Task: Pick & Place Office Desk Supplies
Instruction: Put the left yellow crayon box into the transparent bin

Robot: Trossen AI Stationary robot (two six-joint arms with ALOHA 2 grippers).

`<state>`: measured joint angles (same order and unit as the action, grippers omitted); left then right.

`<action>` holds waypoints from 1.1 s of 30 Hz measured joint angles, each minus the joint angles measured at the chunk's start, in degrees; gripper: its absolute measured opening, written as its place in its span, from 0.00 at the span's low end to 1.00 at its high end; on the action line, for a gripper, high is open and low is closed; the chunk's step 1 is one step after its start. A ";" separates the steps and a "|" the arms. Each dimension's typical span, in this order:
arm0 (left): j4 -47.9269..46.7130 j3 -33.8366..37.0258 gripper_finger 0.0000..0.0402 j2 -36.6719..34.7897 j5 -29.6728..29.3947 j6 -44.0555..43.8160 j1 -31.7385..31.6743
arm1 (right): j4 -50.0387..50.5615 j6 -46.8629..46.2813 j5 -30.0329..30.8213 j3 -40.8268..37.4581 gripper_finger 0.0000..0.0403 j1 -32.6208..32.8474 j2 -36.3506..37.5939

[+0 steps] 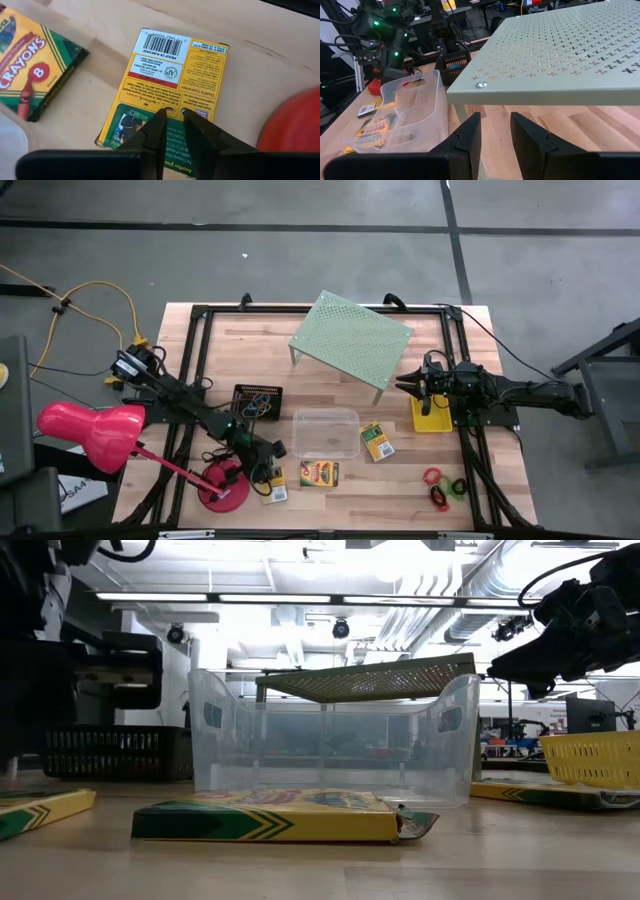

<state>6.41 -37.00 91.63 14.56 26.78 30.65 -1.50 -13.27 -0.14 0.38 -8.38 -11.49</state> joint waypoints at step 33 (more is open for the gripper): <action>-19.60 -5.16 0.16 -16.56 -30.21 -38.50 -0.44 | -0.09 0.00 0.00 0.00 0.23 0.01 -0.09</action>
<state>-13.19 -42.16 75.07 -15.65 -11.72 30.22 -1.58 -13.27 -0.14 0.38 -8.37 -11.57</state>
